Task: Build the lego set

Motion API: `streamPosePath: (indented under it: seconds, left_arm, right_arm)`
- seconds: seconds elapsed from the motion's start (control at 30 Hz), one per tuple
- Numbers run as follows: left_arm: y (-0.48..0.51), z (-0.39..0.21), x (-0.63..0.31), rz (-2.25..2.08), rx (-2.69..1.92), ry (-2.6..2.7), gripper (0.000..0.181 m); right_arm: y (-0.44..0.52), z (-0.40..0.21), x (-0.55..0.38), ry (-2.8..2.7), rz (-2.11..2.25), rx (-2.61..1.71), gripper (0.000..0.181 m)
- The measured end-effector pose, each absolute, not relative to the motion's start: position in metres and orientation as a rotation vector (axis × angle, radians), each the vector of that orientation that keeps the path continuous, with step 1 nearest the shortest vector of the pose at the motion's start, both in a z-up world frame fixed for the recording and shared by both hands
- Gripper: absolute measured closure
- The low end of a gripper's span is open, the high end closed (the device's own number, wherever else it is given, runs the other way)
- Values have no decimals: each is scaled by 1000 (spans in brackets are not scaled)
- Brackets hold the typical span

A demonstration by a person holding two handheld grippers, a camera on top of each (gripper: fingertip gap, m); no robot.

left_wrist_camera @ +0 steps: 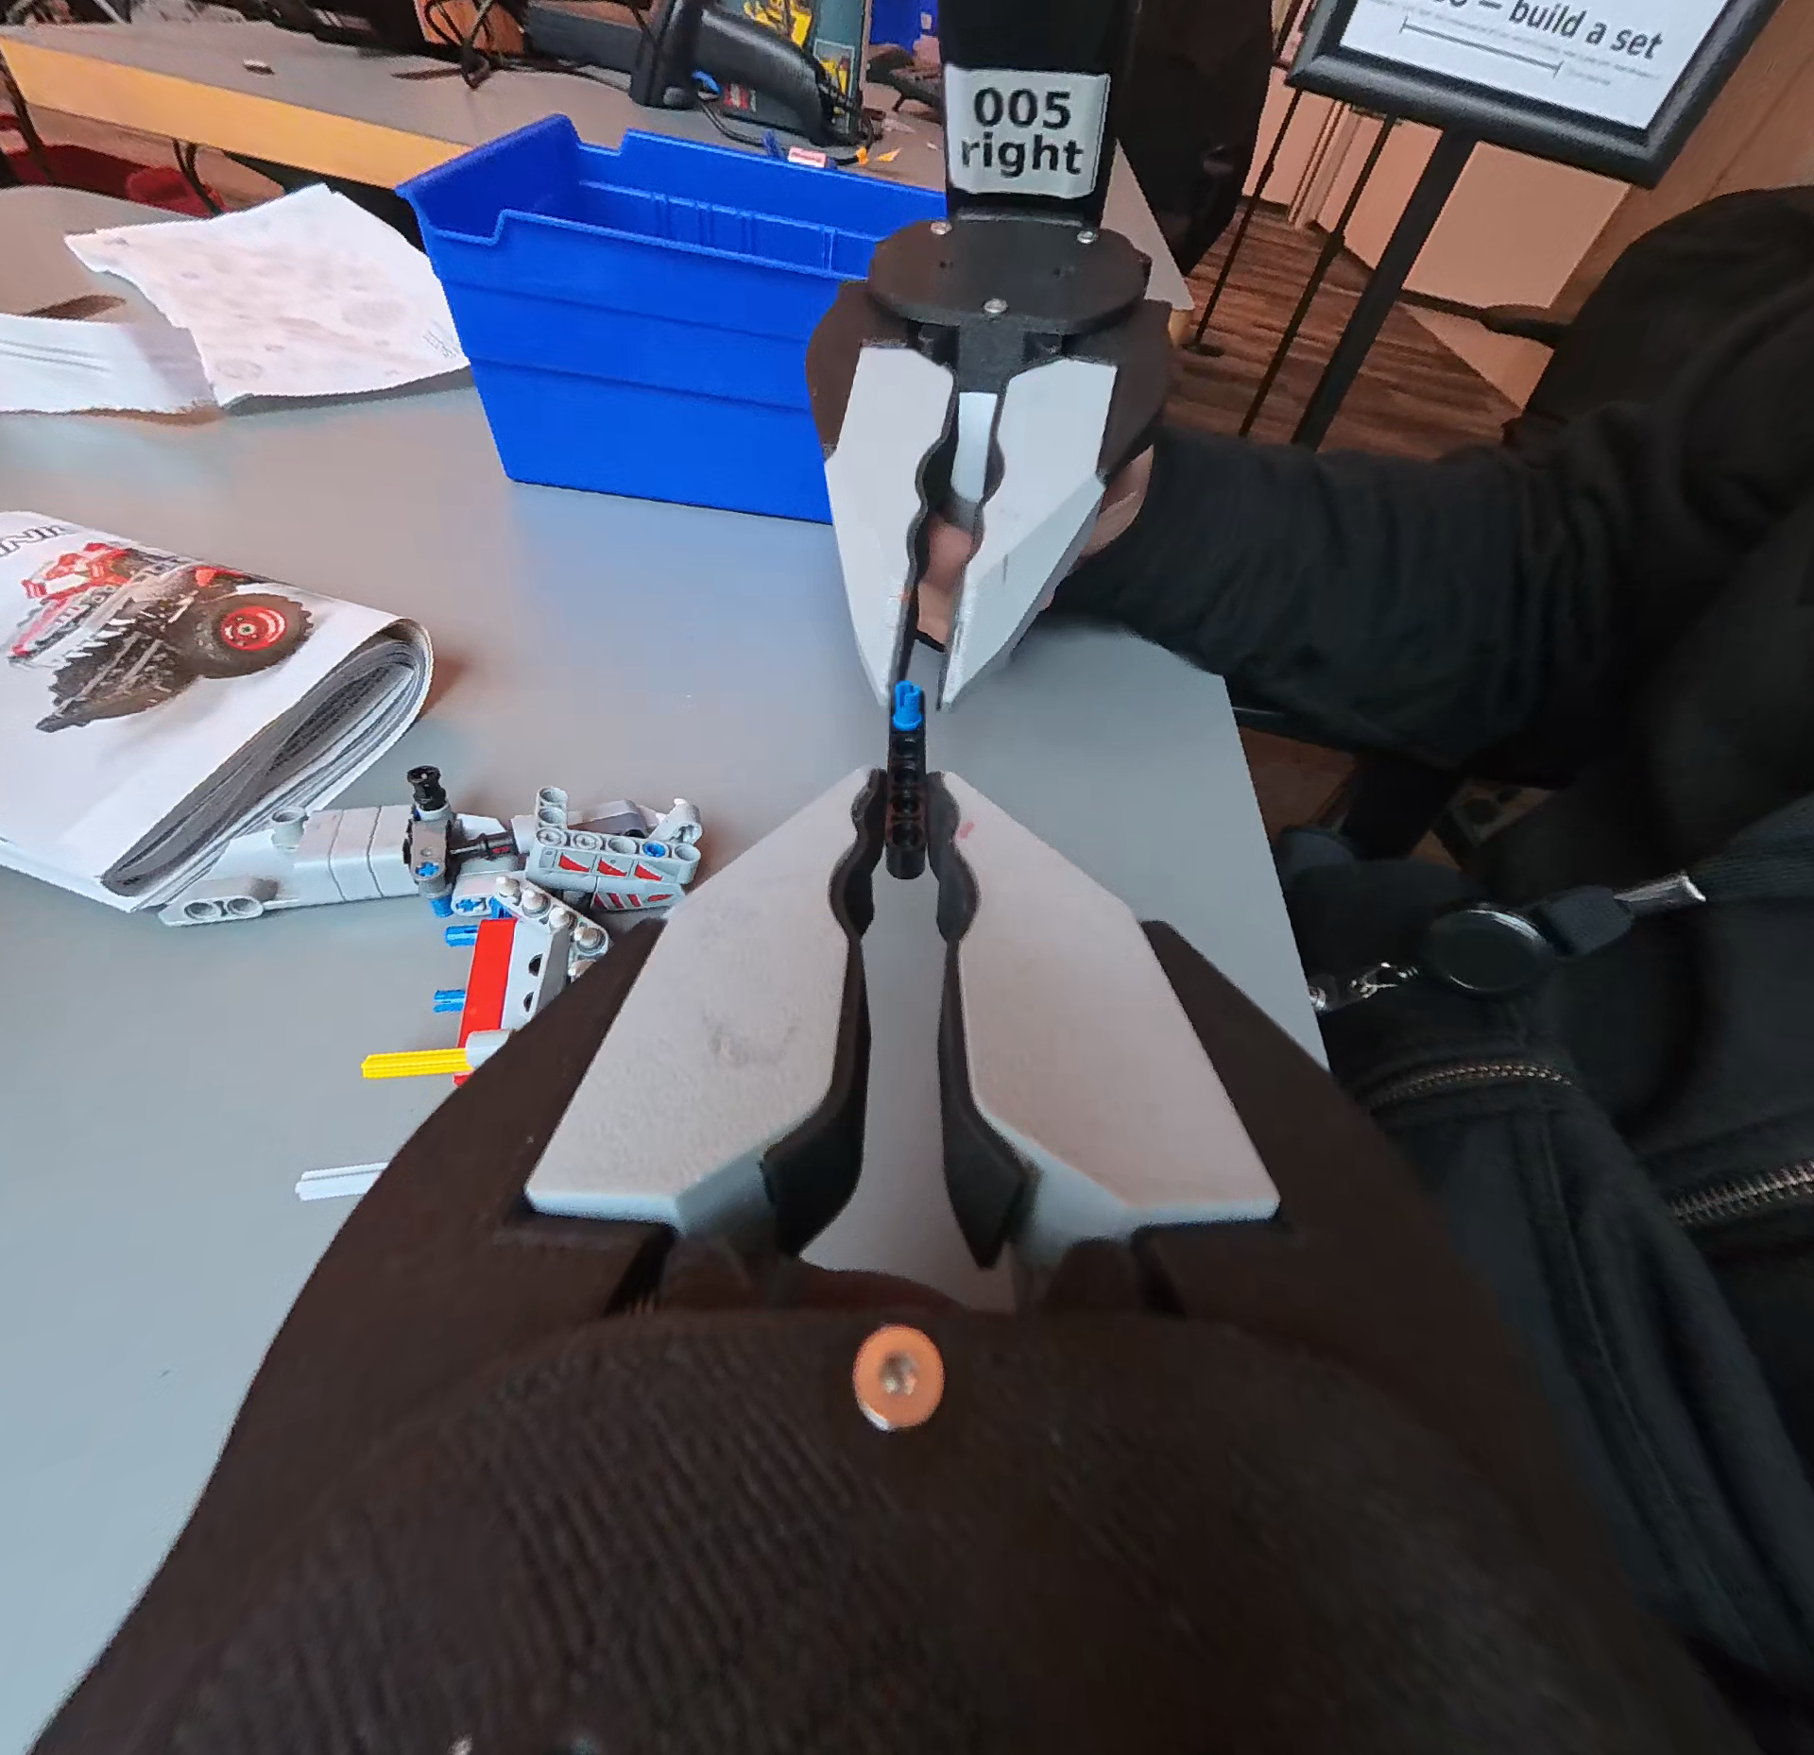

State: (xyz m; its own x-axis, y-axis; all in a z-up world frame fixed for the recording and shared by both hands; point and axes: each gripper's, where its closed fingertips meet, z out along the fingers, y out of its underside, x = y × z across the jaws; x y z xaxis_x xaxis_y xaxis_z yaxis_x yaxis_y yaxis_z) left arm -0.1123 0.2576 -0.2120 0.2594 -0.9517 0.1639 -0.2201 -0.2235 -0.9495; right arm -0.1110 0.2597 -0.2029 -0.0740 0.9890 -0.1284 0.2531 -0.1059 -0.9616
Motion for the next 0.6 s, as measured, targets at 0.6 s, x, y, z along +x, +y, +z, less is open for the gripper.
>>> streamPosePath:
  seconds: [0.6]
  left_arm:
    - [253,-210,-106,-1143,-1656,1088,175]
  right_arm:
    - [255,-211,-112,-1457,1217,-1466,176]
